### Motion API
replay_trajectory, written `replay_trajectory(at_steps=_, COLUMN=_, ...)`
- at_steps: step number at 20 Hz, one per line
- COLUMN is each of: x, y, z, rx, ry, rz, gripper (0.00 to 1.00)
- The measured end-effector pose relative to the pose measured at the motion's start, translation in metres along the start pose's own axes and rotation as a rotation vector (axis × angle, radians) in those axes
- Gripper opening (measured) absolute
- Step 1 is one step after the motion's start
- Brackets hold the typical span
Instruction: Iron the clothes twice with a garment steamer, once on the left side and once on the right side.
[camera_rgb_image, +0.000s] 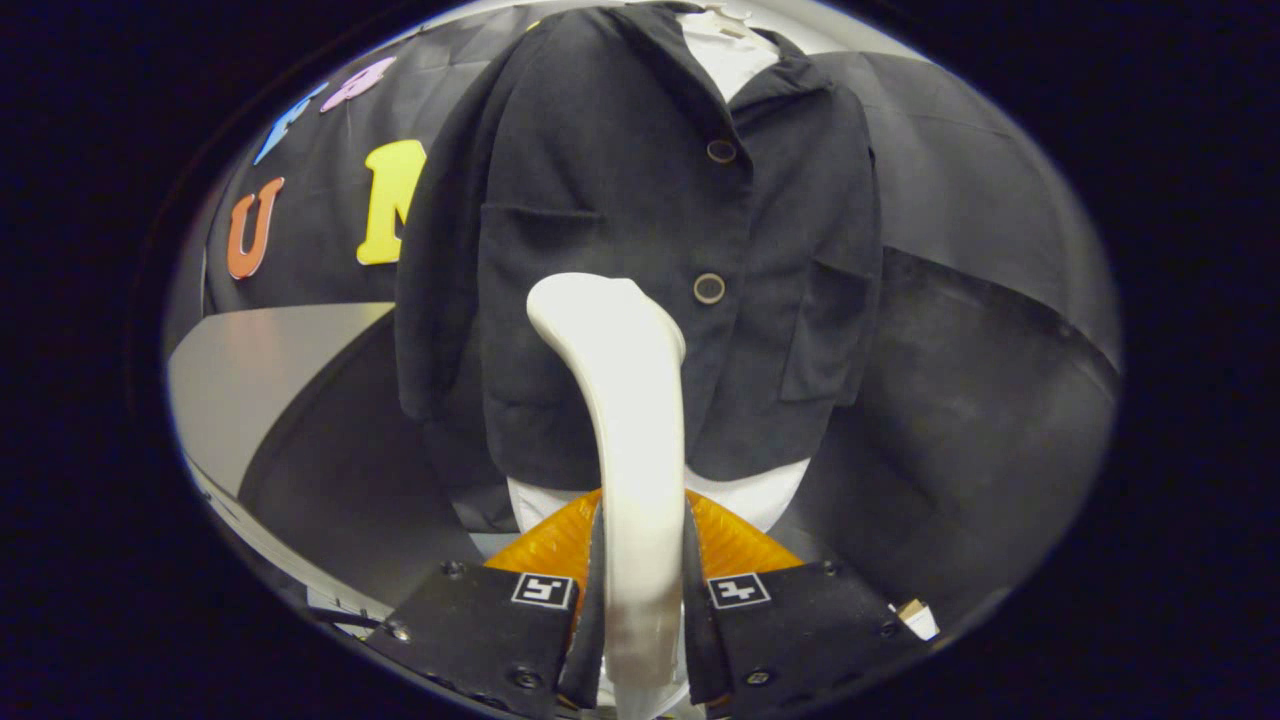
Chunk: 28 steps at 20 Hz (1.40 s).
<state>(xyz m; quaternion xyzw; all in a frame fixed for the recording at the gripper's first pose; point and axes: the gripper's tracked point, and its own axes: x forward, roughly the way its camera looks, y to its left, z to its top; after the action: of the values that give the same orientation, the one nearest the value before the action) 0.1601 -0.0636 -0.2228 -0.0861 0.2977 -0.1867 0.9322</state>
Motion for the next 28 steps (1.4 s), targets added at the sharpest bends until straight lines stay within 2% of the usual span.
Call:
replay_trajectory(at_steps=12, x=0.022, y=0.005, z=-0.076, rx=-0.025, ry=0.139, rz=-0.023, gripper=0.36)
replay_trajectory(at_steps=18, x=0.027, y=0.01, z=-0.099, rx=-0.042, ry=0.183, rz=-0.035, gripper=0.36)
replay_trajectory(at_steps=24, x=0.014, y=0.001, z=-0.075, rx=0.035, ry=0.129, rz=-0.055, gripper=0.35)
replay_trajectory(at_steps=28, x=-0.022, y=-0.03, z=-0.008, rx=0.159, ry=0.032, rz=-0.096, gripper=0.35)
